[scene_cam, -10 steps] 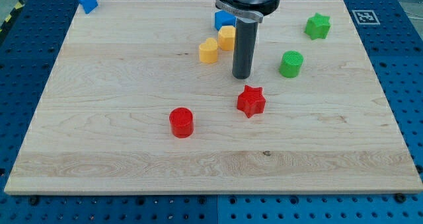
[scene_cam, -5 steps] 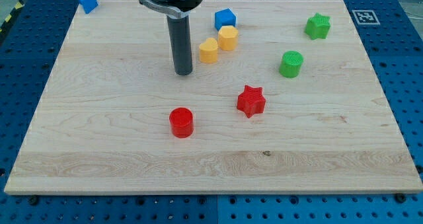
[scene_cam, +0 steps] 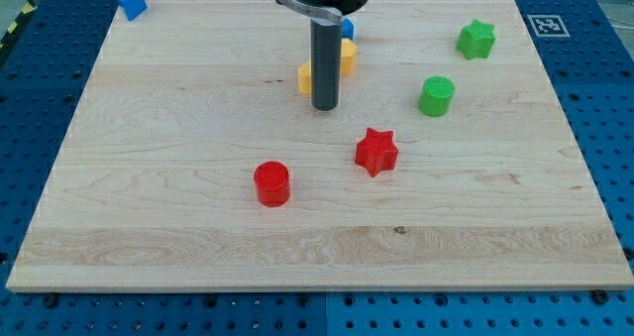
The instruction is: Move the yellow heart into the yellow hexagon
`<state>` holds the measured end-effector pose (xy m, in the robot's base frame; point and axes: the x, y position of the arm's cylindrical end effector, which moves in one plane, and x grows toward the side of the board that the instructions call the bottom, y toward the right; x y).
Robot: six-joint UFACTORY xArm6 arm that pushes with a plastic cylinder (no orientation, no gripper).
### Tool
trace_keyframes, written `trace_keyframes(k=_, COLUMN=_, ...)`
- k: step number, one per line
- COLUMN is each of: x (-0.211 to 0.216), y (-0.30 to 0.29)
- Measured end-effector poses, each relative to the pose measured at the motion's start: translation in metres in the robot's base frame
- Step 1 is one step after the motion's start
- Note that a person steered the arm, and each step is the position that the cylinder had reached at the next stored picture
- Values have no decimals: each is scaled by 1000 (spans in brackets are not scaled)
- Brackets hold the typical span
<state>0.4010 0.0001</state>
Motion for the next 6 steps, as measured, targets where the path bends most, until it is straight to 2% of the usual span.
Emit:
trace_keyframes(k=2, x=-3, y=-30)
trace_keyframes(k=3, x=-19, y=-42)
trace_keyframes(k=6, x=-23, y=-7)
